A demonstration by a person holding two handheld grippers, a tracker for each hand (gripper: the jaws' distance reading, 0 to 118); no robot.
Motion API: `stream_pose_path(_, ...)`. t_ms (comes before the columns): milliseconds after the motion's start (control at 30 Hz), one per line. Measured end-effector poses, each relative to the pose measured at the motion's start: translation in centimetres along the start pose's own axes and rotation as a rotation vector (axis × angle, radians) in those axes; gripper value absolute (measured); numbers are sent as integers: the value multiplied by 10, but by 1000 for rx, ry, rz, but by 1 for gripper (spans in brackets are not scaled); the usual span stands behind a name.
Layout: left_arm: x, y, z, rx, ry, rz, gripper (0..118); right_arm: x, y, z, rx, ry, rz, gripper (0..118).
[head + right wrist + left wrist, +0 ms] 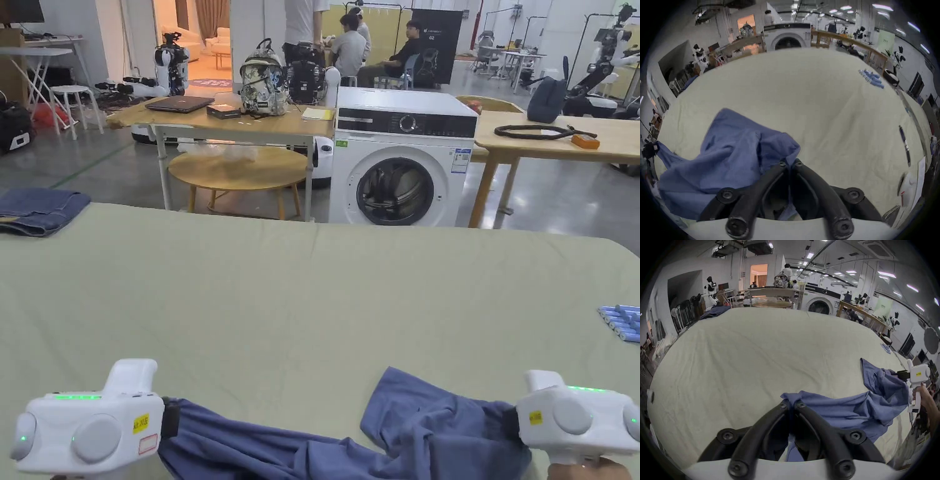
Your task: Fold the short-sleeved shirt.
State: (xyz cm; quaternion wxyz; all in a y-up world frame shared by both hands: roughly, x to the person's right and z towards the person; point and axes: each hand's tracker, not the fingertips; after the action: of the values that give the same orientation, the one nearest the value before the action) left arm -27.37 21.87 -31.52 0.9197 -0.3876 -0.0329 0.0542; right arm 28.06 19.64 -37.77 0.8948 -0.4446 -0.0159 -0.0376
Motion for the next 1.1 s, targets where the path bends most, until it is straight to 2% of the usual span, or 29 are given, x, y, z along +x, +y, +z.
stream_pose_path(133,-12,21,19,73,14,4,0,0,16,33,121,17,-25,1)
stream_pose_path(267,-34,47,49,157,31,21,0,-8,34,73,242,12,24,1)
stream_pose_path(667,-100,128,154,357,161,79,0,-45,92,190,549,-26,64,1)
stream_pose_path(967,-133,197,170,391,245,83,0,-63,152,223,640,-47,12,1)
stream_pose_path(1100,-145,232,166,406,280,77,0,-66,183,220,662,-63,17,1)
